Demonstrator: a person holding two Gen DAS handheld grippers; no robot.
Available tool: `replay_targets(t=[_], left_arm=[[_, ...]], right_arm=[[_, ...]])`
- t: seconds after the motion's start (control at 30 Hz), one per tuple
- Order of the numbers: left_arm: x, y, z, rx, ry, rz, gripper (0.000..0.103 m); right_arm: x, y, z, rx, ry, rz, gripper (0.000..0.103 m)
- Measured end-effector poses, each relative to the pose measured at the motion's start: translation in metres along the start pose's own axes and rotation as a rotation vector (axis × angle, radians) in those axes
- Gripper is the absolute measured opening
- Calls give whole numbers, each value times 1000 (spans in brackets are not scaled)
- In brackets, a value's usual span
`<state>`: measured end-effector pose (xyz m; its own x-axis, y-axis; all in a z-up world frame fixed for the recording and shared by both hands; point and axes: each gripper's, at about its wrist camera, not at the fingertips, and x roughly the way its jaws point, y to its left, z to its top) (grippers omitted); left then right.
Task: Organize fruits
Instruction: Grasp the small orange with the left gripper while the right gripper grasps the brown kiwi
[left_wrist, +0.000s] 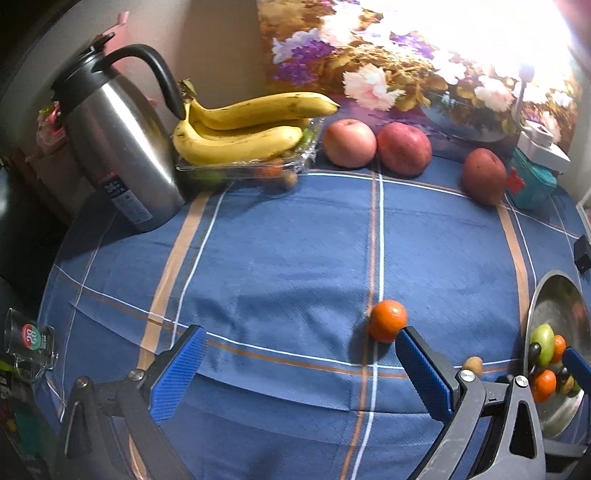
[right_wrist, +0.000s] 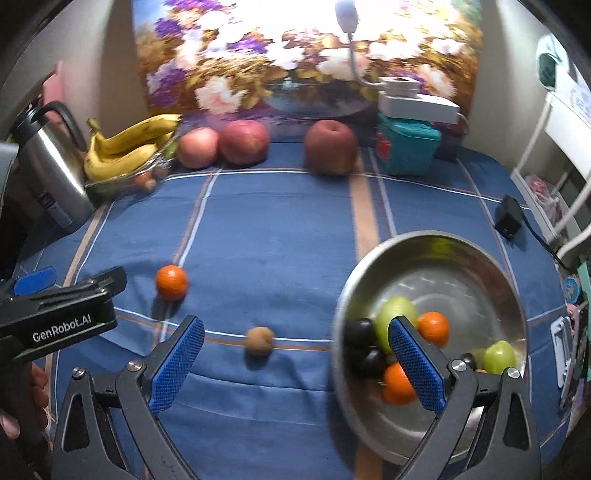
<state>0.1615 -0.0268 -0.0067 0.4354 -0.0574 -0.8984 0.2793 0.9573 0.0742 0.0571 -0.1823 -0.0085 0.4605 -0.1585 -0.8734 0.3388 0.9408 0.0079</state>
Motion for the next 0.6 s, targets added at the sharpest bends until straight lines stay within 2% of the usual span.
replay_targets(t=[0.17,0.37,0.53,0.6], left_arm=[[4,6,3,-14,1,-2,103],[10,4,5,-19,12,-30,103],[19,0,5,-47,34,-112,103],[24,-3,6,-53,38,-143,103]], right_arm=[[4,17,3,-19,3,20,100],[5,17,7,-2,-15,28,100],[13,13,6,9,6,44,99],[16,14,6,5,9,51,96]])
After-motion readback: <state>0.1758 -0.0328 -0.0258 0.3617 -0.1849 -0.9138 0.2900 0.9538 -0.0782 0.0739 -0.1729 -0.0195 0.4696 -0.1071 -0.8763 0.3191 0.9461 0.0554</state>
